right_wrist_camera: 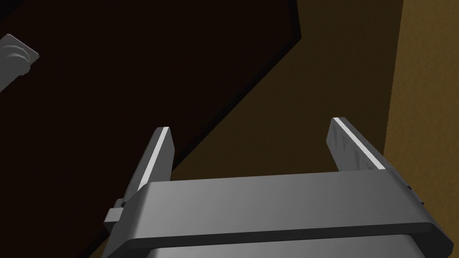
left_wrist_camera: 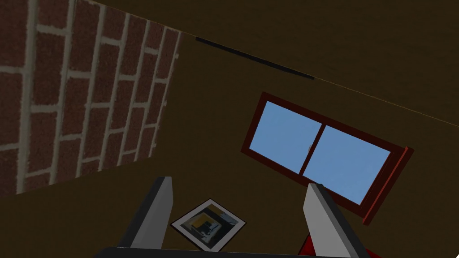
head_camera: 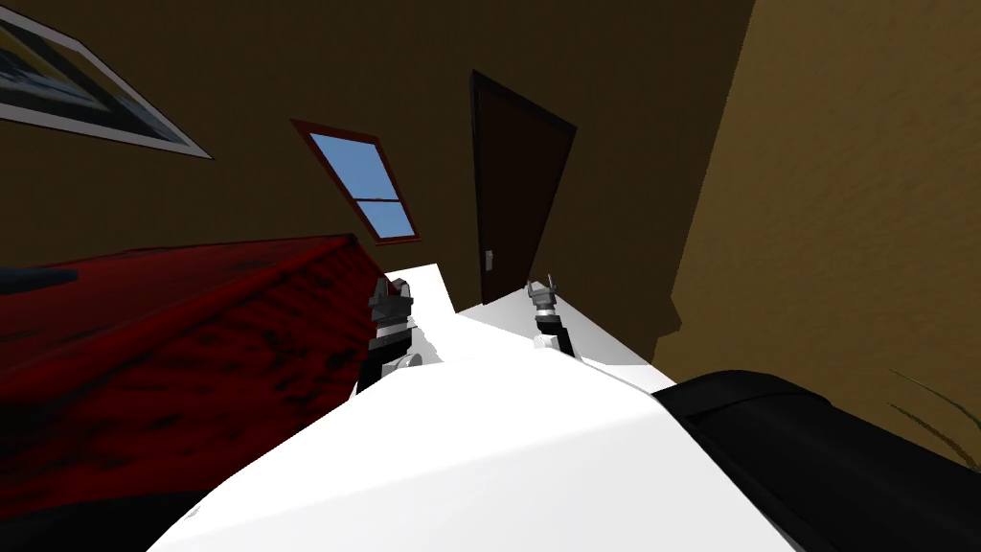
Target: Pull the door open
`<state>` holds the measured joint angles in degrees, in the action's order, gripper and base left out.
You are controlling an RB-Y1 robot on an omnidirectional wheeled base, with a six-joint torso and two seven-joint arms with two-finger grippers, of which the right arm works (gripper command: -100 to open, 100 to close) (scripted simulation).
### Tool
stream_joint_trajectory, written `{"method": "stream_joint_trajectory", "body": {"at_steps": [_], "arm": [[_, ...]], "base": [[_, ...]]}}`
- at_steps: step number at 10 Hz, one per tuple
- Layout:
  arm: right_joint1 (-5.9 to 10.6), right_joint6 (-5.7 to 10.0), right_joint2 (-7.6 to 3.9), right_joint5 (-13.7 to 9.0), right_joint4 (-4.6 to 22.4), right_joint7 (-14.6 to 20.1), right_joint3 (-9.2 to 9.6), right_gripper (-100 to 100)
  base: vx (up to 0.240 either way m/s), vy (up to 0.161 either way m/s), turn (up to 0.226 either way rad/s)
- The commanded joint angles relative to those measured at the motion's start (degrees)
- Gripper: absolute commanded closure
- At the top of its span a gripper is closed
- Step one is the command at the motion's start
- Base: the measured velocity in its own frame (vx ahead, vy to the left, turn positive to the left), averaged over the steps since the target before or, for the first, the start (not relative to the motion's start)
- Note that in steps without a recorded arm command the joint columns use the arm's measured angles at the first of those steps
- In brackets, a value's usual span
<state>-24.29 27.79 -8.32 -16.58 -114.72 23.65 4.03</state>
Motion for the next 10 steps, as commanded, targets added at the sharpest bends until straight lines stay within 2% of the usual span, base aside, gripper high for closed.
{"method": "stream_joint_trajectory", "body": {"at_steps": [1, 10], "arm": [[0.53, 0.22, -1.13, -1.7, 1.5, 1.9, 0.66, -100], [4.47, 0.34, -6.81, -11.0, 9.4, 11.8, 4.48, -100]], "base": [[0.109, -0.016, 0.079], [0.098, -0.016, 0.102]]}}
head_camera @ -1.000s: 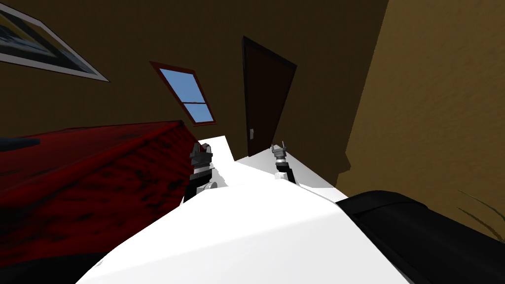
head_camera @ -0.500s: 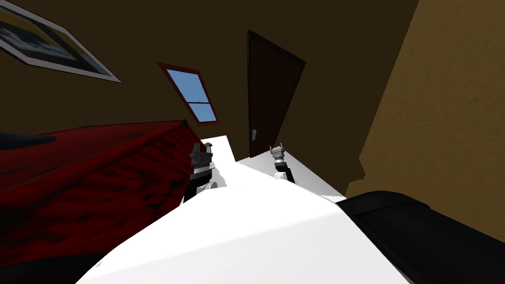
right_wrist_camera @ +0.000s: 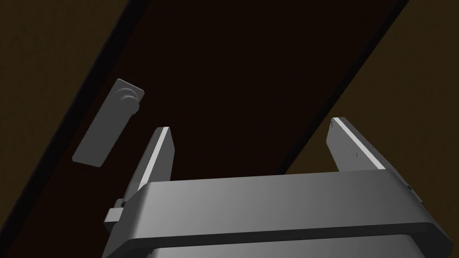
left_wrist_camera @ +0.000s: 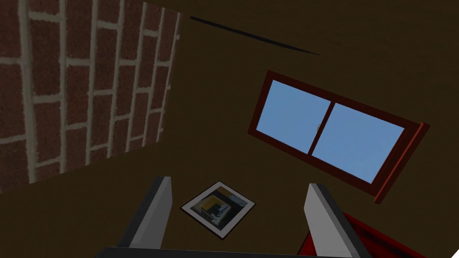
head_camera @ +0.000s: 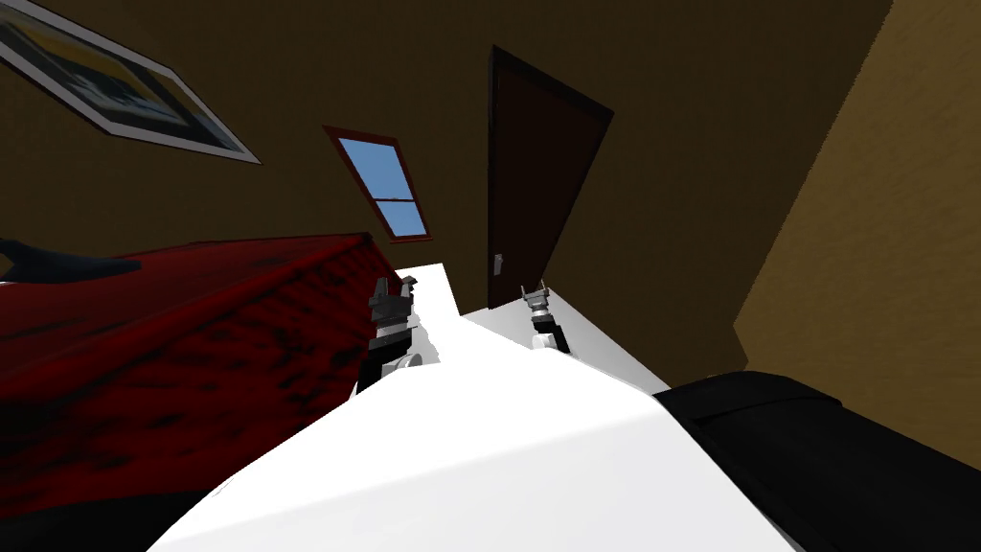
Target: Pull the door open
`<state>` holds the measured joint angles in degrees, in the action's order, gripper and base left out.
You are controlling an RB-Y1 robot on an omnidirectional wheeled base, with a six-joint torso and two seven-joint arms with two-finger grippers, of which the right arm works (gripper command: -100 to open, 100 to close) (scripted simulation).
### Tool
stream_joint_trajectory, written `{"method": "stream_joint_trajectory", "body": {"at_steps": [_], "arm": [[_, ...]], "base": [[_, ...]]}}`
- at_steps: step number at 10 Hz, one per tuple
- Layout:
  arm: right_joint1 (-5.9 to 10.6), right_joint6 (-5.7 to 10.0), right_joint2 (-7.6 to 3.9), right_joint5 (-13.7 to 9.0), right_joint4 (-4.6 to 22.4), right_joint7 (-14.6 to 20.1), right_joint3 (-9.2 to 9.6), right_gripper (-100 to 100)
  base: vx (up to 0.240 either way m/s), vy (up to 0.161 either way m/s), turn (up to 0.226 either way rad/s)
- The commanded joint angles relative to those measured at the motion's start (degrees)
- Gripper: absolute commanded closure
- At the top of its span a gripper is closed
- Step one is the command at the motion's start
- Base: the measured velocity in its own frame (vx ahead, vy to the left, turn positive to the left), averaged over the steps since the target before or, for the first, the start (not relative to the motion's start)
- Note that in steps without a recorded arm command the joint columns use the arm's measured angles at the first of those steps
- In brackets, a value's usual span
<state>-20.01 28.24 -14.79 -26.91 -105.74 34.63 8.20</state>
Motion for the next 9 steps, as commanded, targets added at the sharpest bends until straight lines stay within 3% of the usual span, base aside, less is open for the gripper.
{"method": "stream_joint_trajectory", "body": {"at_steps": [1, 9], "arm": [[0.64, -0.1, -0.98, -1.7, 1.3, 1.9, 0.75, -100], [4.21, 0.01, -6.02, -10.2, 8.5, 10.8, 4.21, -100]], "base": [[0.1, -0.016, 0.097], [0.097, -0.022, 0.106]]}}
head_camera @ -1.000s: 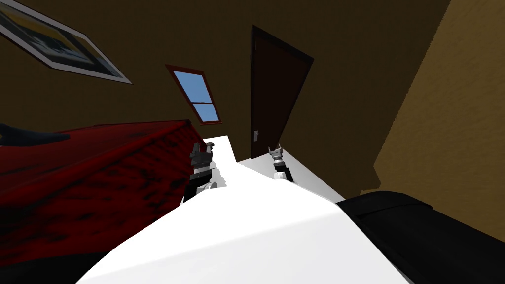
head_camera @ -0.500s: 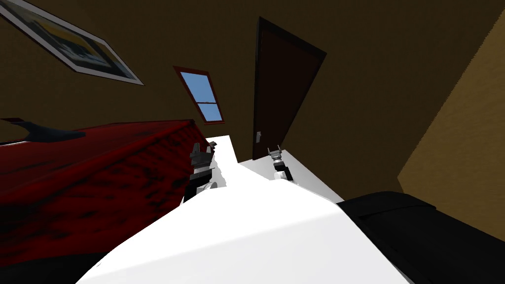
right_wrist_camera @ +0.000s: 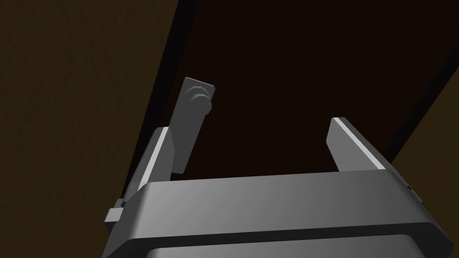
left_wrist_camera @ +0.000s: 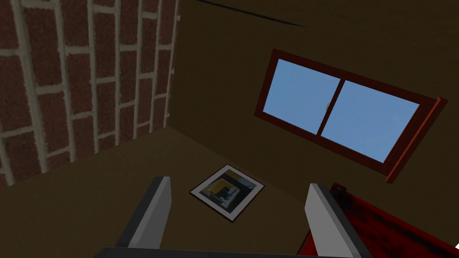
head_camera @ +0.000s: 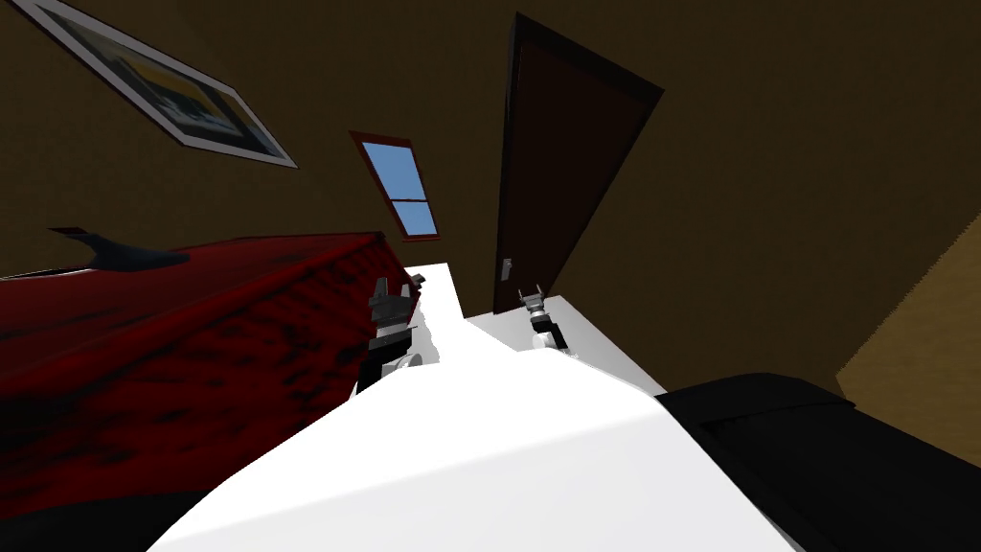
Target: Pull the door open
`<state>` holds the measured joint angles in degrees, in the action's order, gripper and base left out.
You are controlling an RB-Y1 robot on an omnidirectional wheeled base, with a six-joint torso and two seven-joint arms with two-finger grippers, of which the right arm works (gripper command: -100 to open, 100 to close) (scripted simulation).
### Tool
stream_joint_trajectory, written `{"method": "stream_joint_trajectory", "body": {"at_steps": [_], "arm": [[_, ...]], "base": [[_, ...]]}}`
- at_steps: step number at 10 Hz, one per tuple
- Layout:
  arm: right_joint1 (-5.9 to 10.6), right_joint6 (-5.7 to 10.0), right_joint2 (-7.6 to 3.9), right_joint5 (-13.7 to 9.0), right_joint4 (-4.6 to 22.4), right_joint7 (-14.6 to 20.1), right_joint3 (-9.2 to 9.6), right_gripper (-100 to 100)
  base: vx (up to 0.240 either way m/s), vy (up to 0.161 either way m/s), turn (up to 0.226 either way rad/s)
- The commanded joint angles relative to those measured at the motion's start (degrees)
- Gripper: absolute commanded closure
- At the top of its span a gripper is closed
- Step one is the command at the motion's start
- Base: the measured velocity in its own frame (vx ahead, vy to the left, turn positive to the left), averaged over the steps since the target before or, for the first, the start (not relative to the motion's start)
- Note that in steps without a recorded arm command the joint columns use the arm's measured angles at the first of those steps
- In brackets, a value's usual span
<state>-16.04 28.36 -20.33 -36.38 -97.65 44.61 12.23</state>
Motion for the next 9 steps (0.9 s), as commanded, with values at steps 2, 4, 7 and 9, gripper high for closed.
{"method": "stream_joint_trajectory", "body": {"at_steps": [2, 4, 7, 9], "arm": [[1.11, -0.08, -1.7, -2.8, 2.2, 3.1, 1.02, -100], [1.93, -0.05, -2.85, -4.8, 3.9, 5.1, 1.82, -100], [3.15, -0.02, -4.55, -7.6, 6.3, 8.2, 3.01, -100], [3.9, 0.01, -5.58, -9.4, 7.8, 10.0, 3.73, -100]], "base": [[0.101, -0.024, 0.092], [0.093, -0.041, 0.099], [0.093, -0.03, 0.093], [0.093, -0.034, 0.089]]}}
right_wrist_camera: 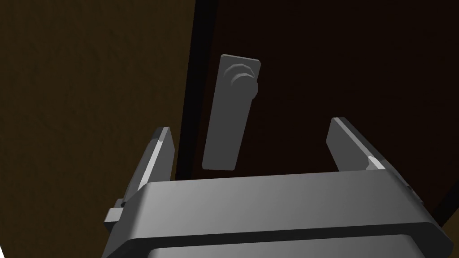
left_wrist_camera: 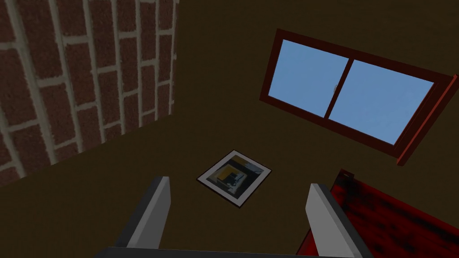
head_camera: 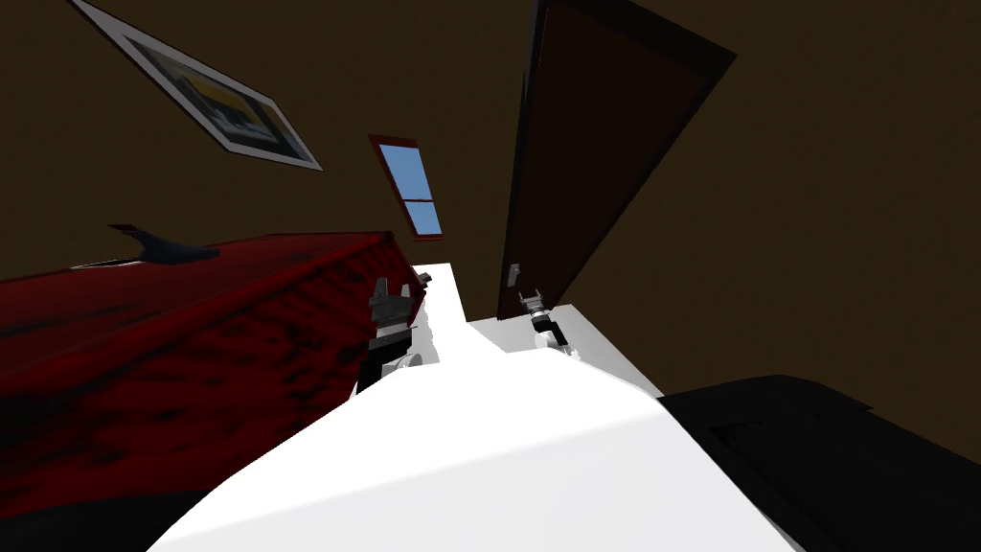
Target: Pull the door open
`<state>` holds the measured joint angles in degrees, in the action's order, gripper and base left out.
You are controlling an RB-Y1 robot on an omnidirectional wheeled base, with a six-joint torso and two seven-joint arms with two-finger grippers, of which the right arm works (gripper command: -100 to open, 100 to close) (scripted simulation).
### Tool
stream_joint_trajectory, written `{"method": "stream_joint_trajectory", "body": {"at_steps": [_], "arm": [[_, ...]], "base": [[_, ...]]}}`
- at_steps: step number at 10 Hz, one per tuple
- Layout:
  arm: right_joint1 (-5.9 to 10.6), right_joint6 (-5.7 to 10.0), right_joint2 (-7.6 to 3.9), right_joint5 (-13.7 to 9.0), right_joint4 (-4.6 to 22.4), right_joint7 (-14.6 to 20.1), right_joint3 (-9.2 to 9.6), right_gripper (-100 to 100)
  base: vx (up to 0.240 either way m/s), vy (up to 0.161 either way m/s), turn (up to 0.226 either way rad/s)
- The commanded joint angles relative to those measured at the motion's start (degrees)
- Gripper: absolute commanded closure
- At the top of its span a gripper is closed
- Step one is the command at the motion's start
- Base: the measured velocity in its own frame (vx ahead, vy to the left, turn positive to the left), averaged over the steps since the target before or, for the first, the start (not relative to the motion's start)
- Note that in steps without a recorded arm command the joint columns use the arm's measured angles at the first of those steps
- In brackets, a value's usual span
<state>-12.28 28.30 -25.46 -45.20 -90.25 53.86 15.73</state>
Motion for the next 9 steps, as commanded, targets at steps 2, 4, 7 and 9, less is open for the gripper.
{"method": "stream_joint_trajectory", "body": {"at_steps": [2, 4, 7, 9], "arm": [[0.88, 0.09, -1.48, -2.4, 1.9, 2.6, 0.95, -100], [1.85, 0.12, -2.82, -4.7, 3.9, 5.1, 1.89, -100], [3.25, 0.16, -4.74, -8.0, 6.7, 8.6, 3.25, -100], [4.07, 0.18, -5.87, -9.9, 8.4, 10.6, 4.05, -100]], "base": [[0.084, -0.038, 0.075], [0.106, -0.053, 0.113], [0.121, -0.054, 0.111], [0.142, -0.072, 0.102]]}}
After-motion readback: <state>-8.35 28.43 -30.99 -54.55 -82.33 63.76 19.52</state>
